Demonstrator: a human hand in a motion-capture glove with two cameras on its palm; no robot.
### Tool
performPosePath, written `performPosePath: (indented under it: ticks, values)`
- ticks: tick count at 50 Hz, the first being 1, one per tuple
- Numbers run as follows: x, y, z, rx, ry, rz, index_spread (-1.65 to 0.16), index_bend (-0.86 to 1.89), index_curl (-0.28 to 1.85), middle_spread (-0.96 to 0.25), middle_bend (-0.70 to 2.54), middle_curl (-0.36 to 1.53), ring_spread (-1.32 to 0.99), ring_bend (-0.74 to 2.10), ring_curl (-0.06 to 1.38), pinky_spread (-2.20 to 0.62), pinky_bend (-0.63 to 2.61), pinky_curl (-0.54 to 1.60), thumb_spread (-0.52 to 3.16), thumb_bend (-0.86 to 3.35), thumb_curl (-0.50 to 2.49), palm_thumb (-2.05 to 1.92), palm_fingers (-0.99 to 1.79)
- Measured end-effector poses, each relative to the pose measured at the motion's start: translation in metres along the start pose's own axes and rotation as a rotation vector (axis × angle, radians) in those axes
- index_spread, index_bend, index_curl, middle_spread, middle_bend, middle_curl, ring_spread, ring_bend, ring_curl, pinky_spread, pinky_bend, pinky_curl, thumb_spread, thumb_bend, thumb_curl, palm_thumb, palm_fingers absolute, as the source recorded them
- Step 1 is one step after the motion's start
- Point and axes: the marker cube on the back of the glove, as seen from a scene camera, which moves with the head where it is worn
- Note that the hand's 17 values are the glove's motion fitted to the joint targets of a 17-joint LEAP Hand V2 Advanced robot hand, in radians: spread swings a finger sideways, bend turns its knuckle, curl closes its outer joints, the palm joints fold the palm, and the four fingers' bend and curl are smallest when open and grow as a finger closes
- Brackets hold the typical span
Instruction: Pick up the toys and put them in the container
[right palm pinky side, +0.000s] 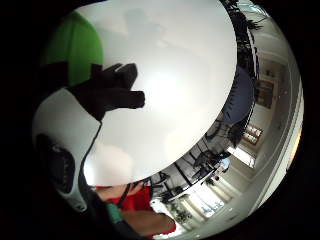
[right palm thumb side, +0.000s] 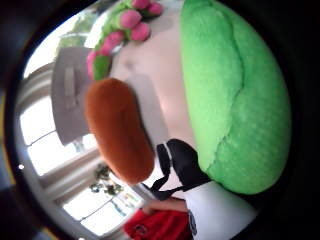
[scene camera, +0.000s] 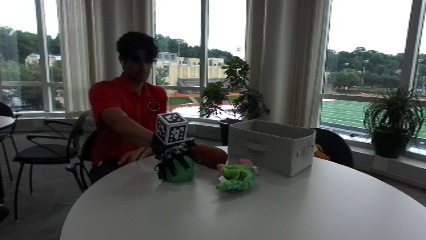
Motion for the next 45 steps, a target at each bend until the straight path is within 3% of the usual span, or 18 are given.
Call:
performPosePath:
  ticks: [7, 8, 13, 15, 18, 19, 20, 28, 40, 45]
  values:
    - [0.000, -0.007, -0.003, -0.008, 0.034, -0.001, -0.37, 0.11, 0.14, -0.03, 0.06, 0.14, -0.03, 0.64, 0.29, -0.01, 1.48, 0.45, 1.11, 0.03, 0.30, 0.18, -0.08]
    - [-0.001, -0.007, -0.003, -0.001, 0.039, -0.002, -0.38, 0.09, 0.13, -0.06, 0.22, 0.17, -0.05, 0.65, 0.29, -0.02, 1.42, 0.43, 1.13, 0.04, 0.31, 0.21, 0.04]
    - [-0.003, -0.005, -0.002, 0.063, 0.019, -0.008, -0.39, 0.15, 0.14, -0.12, 0.33, 0.23, -0.12, 0.75, 0.32, -0.07, 1.33, 0.40, 1.16, 0.08, 0.35, 0.30, 0.19]
    - [0.000, -0.006, -0.005, 0.081, 0.008, -0.016, -0.40, 0.28, 0.17, -0.16, 0.40, 0.25, -0.19, 0.78, 0.31, -0.13, 1.25, 0.36, 1.19, 0.12, 0.37, 0.38, 0.44]
    - [0.002, -0.007, -0.009, 0.100, 0.009, -0.029, -0.40, 0.29, 0.20, -0.20, 0.45, 0.28, -0.24, 0.82, 0.32, -0.18, 1.20, 0.34, 1.20, 0.15, 0.40, 0.44, 0.53]
    - [0.002, -0.007, -0.011, 0.109, 0.013, -0.030, -0.40, 0.27, 0.20, -0.20, 0.40, 0.26, -0.24, 0.78, 0.31, -0.17, 1.21, 0.34, 1.21, 0.12, 0.40, 0.40, 0.40]
    - [0.002, -0.008, -0.012, 0.118, 0.019, -0.031, -0.40, 0.31, 0.23, -0.22, 0.50, 0.31, -0.27, 0.85, 0.36, -0.19, 1.17, 0.34, 1.20, 0.17, 0.43, 0.49, 0.58]
    - [-0.005, 0.001, -0.027, 0.098, 0.021, -0.044, -0.41, 0.40, 0.29, -0.32, 0.56, 0.35, -0.39, 0.88, 0.37, -0.27, 1.08, 0.31, 1.03, 0.20, 0.53, 0.65, 0.75]
    - [0.000, 0.010, -0.118, 0.146, 0.001, -0.004, -0.45, 0.51, 0.40, -0.39, 0.61, 0.41, -0.48, 0.88, 0.38, -0.30, 1.02, 0.31, 0.79, 0.15, 0.64, 0.69, 0.80]
    - [-0.011, 0.017, -0.168, 0.235, 0.021, 0.010, -0.46, 0.52, 0.43, -0.41, 0.61, 0.43, -0.50, 0.88, 0.39, -0.31, 1.01, 0.31, 0.72, 0.13, 0.68, 0.69, 0.80]
